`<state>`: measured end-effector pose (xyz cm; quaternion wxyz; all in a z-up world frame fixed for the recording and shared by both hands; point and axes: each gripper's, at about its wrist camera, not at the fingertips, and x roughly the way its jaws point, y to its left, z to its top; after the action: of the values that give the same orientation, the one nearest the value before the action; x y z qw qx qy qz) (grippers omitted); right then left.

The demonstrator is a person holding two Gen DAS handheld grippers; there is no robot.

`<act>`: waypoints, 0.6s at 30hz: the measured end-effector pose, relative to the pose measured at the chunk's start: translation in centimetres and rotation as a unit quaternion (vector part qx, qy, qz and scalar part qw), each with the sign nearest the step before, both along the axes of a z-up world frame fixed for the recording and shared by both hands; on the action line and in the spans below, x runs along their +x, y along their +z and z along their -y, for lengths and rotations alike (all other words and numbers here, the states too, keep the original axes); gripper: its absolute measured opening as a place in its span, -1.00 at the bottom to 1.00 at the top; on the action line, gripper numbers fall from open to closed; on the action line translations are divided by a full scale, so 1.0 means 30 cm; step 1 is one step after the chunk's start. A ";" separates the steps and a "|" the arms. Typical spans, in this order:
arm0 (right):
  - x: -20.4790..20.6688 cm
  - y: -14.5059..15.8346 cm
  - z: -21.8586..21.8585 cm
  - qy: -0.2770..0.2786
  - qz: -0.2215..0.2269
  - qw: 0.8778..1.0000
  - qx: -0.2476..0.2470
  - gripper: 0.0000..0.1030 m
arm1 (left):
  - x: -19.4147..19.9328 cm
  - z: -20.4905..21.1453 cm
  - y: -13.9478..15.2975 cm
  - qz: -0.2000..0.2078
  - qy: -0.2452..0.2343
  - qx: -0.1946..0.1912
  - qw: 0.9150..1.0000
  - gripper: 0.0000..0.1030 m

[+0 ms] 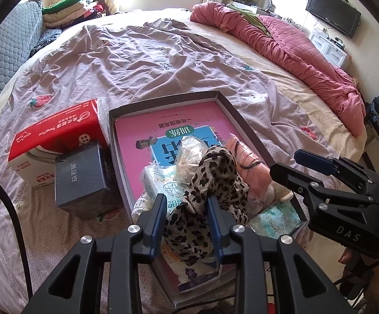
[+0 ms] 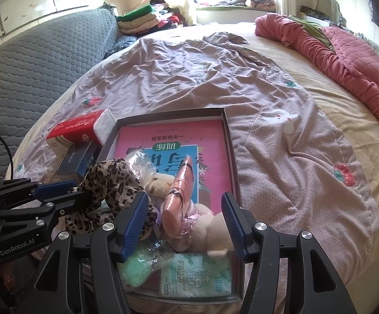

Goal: Organize soft objects
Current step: 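Lower both items into the tray, opening the right gripper then the left, then withdraw both open grippers up and away from the tray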

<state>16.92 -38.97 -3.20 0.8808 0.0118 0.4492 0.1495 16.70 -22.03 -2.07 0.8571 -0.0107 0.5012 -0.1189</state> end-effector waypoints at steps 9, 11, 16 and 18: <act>-0.035 0.020 -0.017 -0.002 0.009 1.000 -0.022 0.31 | -0.023 -0.025 0.006 0.004 0.010 -0.002 1.000 0.03; -0.044 0.024 -0.018 -0.004 0.013 1.000 -0.027 0.40 | -0.028 -0.034 0.010 0.007 0.012 -0.006 1.000 0.08; -0.066 0.035 -0.017 -0.014 0.017 0.999 -0.033 0.46 | -0.046 -0.055 0.023 0.012 0.019 -0.008 1.000 0.20; -0.080 0.043 -0.017 -0.016 0.016 0.999 -0.029 0.47 | -0.057 -0.064 0.032 0.016 0.026 -0.004 1.000 0.33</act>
<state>14.53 -38.46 -1.92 0.8901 -0.0093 0.4389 0.1227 15.00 -20.11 -1.10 0.8675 -0.0256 0.4868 -0.0986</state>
